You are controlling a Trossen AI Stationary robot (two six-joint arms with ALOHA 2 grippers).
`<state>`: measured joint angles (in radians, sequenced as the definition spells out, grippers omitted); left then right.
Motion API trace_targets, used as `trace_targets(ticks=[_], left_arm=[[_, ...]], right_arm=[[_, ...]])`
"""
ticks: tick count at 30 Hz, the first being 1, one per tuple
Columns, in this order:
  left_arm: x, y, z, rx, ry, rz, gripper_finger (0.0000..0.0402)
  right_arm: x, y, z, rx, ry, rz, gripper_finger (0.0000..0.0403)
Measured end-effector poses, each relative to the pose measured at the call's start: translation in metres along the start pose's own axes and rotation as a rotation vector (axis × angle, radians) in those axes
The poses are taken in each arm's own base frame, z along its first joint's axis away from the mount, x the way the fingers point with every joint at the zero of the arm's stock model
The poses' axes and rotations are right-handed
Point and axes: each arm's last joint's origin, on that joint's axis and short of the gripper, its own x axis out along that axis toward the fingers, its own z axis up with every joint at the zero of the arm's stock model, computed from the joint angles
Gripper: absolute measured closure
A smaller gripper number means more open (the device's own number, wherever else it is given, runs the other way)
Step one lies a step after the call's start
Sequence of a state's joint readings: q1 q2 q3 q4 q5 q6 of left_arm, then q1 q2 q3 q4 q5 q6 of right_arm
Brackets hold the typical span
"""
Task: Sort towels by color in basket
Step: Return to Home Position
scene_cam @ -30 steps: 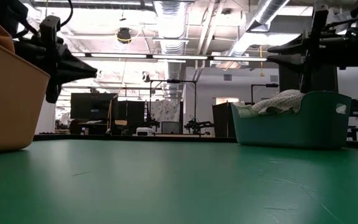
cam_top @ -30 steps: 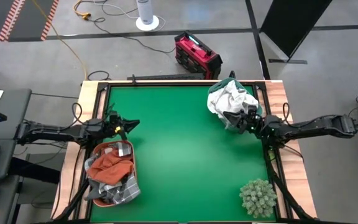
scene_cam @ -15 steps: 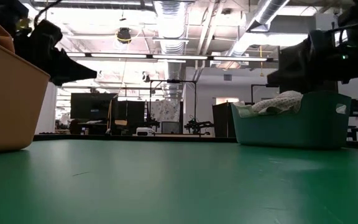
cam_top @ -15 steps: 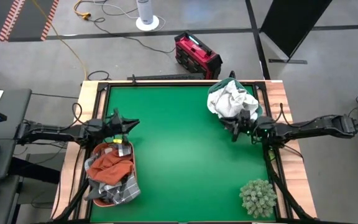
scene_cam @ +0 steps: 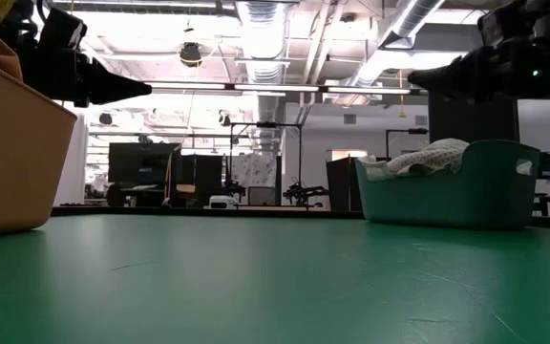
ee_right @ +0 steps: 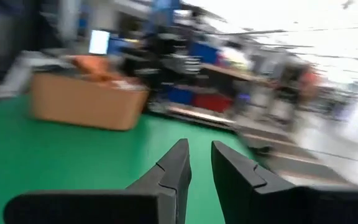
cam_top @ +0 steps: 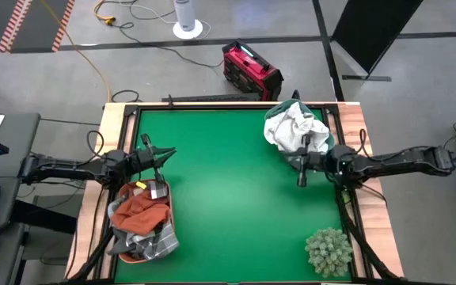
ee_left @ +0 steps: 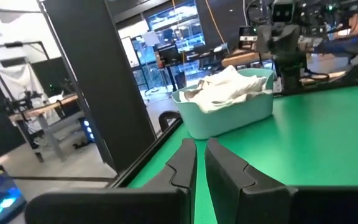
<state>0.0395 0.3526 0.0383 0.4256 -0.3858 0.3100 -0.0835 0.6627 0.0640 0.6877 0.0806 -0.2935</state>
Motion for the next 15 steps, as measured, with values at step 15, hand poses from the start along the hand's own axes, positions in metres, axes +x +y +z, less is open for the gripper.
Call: trace_targets(ticks=[15], left_arm=[[0.0,-0.001,-0.003,0.002,0.03,-0.011,0.0376]], right_arm=[[0.003,0.008,-0.012,0.143,0.084,0.181,0.0305]])
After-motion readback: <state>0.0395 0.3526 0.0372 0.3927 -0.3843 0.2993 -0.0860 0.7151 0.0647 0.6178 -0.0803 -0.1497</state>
